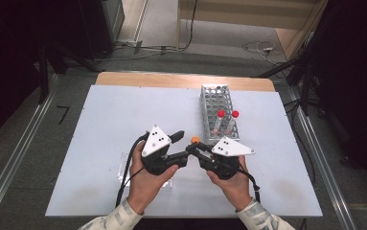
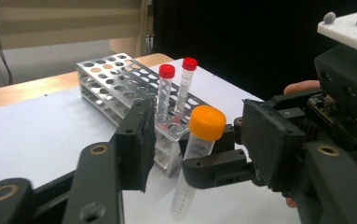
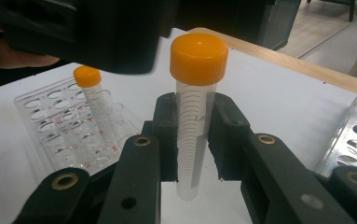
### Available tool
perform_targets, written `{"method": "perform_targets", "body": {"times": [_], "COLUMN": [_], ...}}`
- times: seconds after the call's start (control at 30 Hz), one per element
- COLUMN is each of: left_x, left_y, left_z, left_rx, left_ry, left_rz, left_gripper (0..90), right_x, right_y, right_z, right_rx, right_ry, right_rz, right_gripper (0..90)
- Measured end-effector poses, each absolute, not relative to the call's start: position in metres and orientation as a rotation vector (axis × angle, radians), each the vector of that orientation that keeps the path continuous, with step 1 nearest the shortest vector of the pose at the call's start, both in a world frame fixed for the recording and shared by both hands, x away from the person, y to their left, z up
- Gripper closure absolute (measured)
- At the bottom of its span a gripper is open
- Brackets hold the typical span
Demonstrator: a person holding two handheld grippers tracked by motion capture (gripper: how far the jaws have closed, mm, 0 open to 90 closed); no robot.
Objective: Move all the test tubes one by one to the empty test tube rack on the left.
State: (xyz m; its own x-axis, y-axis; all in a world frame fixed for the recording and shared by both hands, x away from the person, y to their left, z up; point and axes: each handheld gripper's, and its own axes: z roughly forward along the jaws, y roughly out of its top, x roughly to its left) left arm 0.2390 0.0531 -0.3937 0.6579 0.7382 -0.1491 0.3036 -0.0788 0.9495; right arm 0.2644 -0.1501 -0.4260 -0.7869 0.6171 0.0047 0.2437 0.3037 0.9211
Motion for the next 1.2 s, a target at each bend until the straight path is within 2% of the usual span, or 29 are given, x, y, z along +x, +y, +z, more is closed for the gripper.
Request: {"method": "perform_targets", "body": {"times": [0.37, 0.6, 0.83, 0.9, 0.97, 1.07, 1.2], "left_x": [0.246, 0.247, 0.246, 0.246, 0.246, 0.245, 0.241], "left_y": [0.046, 0.043, 0.045, 0.046, 0.047, 0.051, 0.055], "left_z": [-0.397, -0.399, -0.397, -0.396, -0.395, -0.392, -0.387], "left_rx": [1.710, 1.721, 1.718, 1.715, 1.705, 1.684, 1.672], "left_ry": [0.842, 0.835, 0.829, 0.827, 0.829, 0.831, 0.830], "left_rz": [0.442, 0.441, 0.444, 0.443, 0.439, 0.428, 0.424], "left_gripper": [63.0, 69.0, 70.9, 71.1, 71.2, 71.2, 71.2], "right_x": [0.264, 0.265, 0.264, 0.263, 0.263, 0.262, 0.259], "right_y": [-0.148, -0.148, -0.148, -0.149, -0.149, -0.152, -0.157], "right_z": [-0.426, -0.427, -0.426, -0.425, -0.424, -0.422, -0.419], "right_rx": [0.768, 0.769, 0.774, 0.759, 0.755, 0.749, 0.742], "right_ry": [2.228, 2.230, 2.228, 2.233, 2.240, 2.227, 2.220], "right_rz": [1.476, 1.471, 1.483, 1.499, 1.518, 1.548, 1.582], "right_gripper": [71.0, 71.0, 70.3, 63.3, 50.8, 37.1, 29.3]}}
